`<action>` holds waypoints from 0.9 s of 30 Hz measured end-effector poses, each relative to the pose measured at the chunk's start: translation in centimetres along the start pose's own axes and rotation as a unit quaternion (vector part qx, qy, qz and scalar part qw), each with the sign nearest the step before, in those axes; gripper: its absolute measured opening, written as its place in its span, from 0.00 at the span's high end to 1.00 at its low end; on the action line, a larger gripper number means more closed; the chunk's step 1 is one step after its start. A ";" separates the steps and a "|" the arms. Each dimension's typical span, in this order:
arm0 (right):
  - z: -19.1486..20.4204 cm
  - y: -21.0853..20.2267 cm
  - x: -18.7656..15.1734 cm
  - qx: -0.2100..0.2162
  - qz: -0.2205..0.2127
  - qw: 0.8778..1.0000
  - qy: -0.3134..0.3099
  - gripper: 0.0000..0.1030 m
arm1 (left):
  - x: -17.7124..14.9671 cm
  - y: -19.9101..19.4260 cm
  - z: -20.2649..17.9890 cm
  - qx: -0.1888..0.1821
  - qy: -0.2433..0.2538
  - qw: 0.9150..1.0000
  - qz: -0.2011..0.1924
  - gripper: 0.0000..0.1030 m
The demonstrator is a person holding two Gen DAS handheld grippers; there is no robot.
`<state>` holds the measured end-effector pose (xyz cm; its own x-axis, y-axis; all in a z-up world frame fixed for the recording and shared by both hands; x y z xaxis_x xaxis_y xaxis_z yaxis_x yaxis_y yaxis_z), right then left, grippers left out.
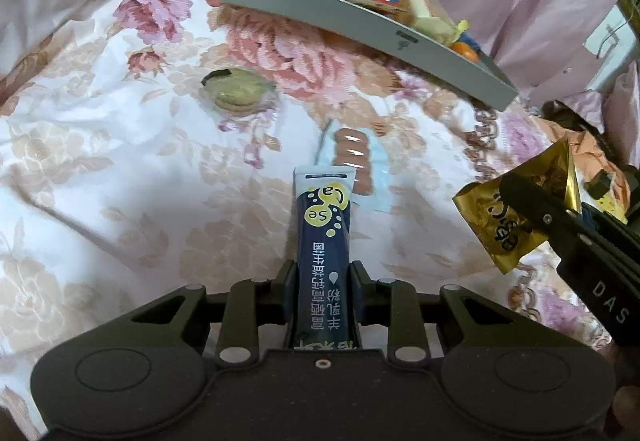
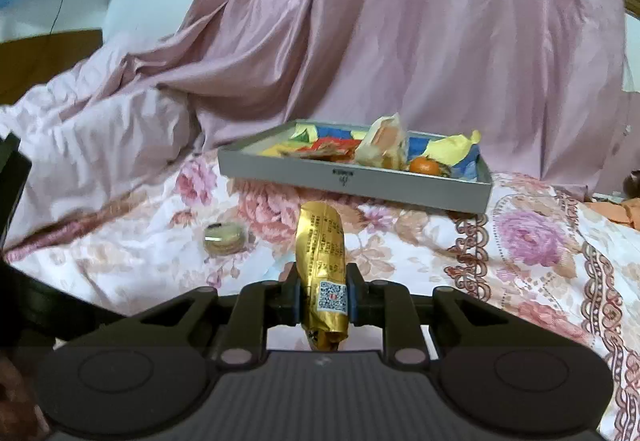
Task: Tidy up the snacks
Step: 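Carry the blue tube and gold sachet to the grey tray with both tools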
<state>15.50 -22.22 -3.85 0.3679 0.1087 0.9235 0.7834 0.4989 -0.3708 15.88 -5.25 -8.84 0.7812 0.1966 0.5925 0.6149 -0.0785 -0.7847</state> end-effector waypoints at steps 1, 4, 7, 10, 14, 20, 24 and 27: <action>-0.1 -0.3 0.1 -0.001 -0.004 1.000 0.003 0.77 | -0.2 -0.3 -0.2 -0.002 0.000 1.000 -0.006 0.72; -0.5 -1.2 0.3 -0.002 -0.018 1.000 0.016 0.77 | -0.5 -1.3 -0.5 -0.005 -0.002 1.000 -0.022 0.72; -0.8 -2.0 0.4 -0.001 -0.032 0.999 0.028 0.77 | -0.3 -2.4 -0.5 -0.013 -0.016 0.999 -0.040 0.72; -0.8 -2.6 0.4 0.000 -0.040 0.999 0.030 0.77 | 0.2 -3.2 -0.3 -0.012 -0.023 0.998 -0.055 0.72; -0.6 -3.2 0.4 0.003 -0.046 0.998 0.030 0.77 | 0.8 -4.0 -0.2 -0.008 -0.031 0.997 -0.072 0.72; -0.5 -3.8 0.5 -0.001 -0.057 0.998 0.033 0.77 | 1.4 -4.9 -0.8 -0.010 -0.030 0.995 -0.090 0.72; -0.3 -4.7 1.0 -0.001 -0.073 0.997 0.034 0.77 | 2.1 -5.8 -1.8 -0.020 -0.029 0.993 -0.109 0.72; -0.2 -5.0 1.7 0.006 -0.082 0.996 0.024 0.77 | 2.7 -6.7 -2.7 -0.032 -0.027 0.991 -0.125 0.72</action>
<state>12.28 -24.66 -0.43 0.2595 -0.0166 0.9656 0.8287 0.5172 -0.2139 14.19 -6.84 -1.47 0.5976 0.2696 0.7551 0.7956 -0.0827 -0.6001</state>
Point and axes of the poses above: each gripper's, at about its wrist camera, not at the fingertips, and y roughly the way its jaws point, z to its left, x to its top, the point moved 6 cm from there along y, roughly the way its jaws point, and after that the axes turned 13 degrees about x, right-handed, at the moved point
